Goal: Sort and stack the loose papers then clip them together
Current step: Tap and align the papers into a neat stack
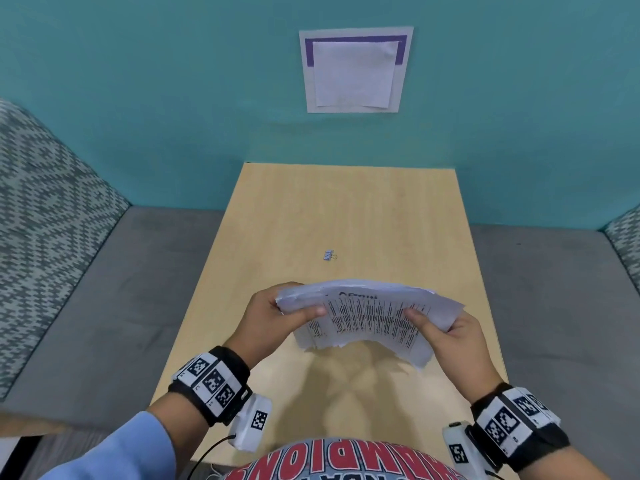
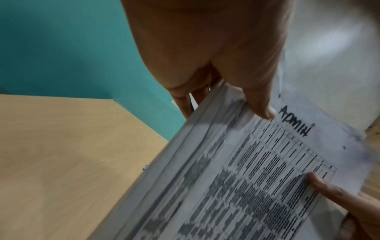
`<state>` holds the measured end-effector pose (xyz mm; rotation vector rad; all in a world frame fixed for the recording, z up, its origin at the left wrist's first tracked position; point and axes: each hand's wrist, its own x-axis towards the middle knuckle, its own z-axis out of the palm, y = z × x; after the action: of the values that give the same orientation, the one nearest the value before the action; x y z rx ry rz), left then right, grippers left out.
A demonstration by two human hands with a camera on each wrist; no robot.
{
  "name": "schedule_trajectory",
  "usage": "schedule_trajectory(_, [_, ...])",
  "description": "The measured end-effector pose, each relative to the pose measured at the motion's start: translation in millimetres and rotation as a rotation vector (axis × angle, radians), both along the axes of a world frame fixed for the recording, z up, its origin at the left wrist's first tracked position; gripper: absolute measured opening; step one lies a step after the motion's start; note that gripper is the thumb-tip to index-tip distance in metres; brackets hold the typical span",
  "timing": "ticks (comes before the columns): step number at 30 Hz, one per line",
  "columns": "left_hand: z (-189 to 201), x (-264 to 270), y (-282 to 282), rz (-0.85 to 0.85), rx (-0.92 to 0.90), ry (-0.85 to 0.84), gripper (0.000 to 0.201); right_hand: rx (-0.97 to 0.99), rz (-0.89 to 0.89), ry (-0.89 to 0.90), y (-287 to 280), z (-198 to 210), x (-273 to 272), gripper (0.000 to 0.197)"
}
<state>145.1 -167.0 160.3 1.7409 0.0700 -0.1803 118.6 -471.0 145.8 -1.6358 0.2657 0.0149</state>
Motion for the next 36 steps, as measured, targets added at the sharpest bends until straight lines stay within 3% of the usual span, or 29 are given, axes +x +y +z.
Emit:
schedule_trajectory(3, [-8.7, 2.1, 4.1, -0.100, 0.090, 0.061, 0.018, 0.001, 0.019, 0.051, -1.5, -8.8, 0.8, 0.015])
schedule_trajectory(6, [-12.7, 3.7, 6.9, -0.058, 0.110, 0.067, 0.010, 0.009, -0.006, 0.081, -1.7, -6.8, 2.9, 0.013])
schedule_trajectory(9, [-4.1, 3.5, 5.7, 0.029, 0.017, 0.039, 0.022, 0.042, -0.044, 0.036, -5.1, 0.0, 3.1, 0.015])
schedule_trajectory(13, [-5.2, 3.2, 4.7, 0.009, 0.021, 0.034, 0.028, 0.030, -0.004, 0.005, -10.7, -1.9, 1.8, 0.024])
schedule_trajectory(18, [-9.0, 4.3, 4.3, -0.049, 0.099, 0.042, 0.010, 0.030, -0.015, 0.096, -8.2, -10.2, 5.1, 0.019])
schedule_trajectory(22, [6.3, 5.1, 0.7, 0.008, -0.019, -0.006, 0.025, 0.075, -0.065, 0.027, -10.3, -1.4, 8.6, 0.021])
schedule_trajectory(26, [5.6, 7.2, 3.0, -0.039, -0.006, 0.014, 0.029, 0.076, -0.004, -0.011, -12.3, -2.1, 5.0, 0.024])
schedule_trajectory(31, [-2.1, 4.0, -0.9, -0.036, 0.036, 0.025, 0.008, 0.055, -0.014, 0.062, -8.3, -14.1, 3.0, 0.017])
schedule_trajectory(36, [9.5, 5.4, -2.0, 0.026, 0.011, -0.066, 0.009, 0.101, -0.064, 0.001, -9.0, -4.2, 6.0, 0.019])
